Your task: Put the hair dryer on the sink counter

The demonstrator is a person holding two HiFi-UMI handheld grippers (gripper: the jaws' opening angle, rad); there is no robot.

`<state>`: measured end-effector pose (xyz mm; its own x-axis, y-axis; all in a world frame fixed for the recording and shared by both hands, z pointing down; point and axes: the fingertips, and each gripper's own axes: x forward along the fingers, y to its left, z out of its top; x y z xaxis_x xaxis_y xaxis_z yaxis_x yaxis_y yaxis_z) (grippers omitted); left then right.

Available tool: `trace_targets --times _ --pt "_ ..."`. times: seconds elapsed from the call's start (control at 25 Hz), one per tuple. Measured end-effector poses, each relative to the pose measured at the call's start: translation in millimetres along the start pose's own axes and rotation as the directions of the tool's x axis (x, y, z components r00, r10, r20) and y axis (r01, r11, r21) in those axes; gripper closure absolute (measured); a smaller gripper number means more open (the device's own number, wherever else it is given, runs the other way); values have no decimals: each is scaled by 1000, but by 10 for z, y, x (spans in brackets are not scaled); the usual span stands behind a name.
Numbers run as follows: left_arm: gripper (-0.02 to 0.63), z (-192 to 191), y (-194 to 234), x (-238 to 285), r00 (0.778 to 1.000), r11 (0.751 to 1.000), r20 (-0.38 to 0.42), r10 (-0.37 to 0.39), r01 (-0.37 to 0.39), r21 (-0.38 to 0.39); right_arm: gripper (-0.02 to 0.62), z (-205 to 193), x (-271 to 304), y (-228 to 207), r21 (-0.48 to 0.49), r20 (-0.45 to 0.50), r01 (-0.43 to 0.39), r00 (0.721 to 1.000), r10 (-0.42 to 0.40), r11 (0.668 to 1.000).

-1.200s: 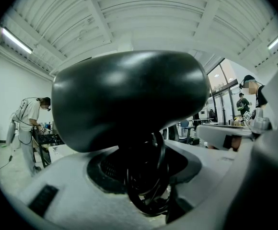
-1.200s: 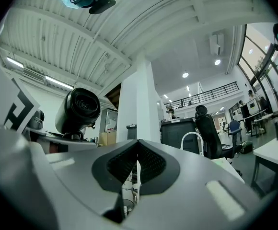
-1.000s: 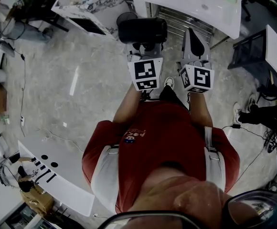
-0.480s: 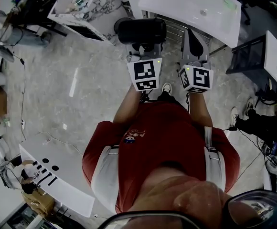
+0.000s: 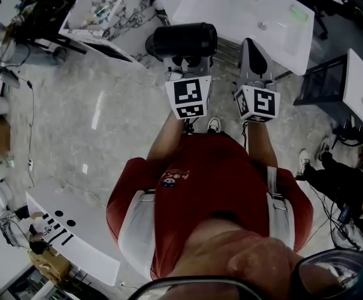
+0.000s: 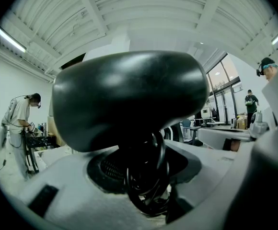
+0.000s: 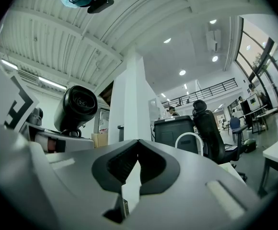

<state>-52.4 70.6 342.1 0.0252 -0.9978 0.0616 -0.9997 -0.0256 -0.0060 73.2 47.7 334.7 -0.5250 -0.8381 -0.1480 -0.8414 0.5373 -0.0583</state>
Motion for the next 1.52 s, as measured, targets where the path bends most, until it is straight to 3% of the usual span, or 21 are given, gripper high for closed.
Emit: trace_targets --times 0.28,0.56,0.84,1.52 --pt "408 -23 -154 408 1000 1000 -14 7 -7 -2 594 -80 238 -415 23 1 -1 1000 1 1000" --pt "408 -98 -223 652 999 1000 -35 9 -9 -4 594 -195 402 -542 30 -14 -16 1000 17 999" --pt "408 -96 -155 1051 999 1000 -25 -30 30 -5 594 -294 723 -707 10 -24 22 999 -22 1000" --pt "407 -126 534 2360 995 996 -52 -83 82 -19 594 -520 2118 -798 -17 -33 68 997 -69 998"
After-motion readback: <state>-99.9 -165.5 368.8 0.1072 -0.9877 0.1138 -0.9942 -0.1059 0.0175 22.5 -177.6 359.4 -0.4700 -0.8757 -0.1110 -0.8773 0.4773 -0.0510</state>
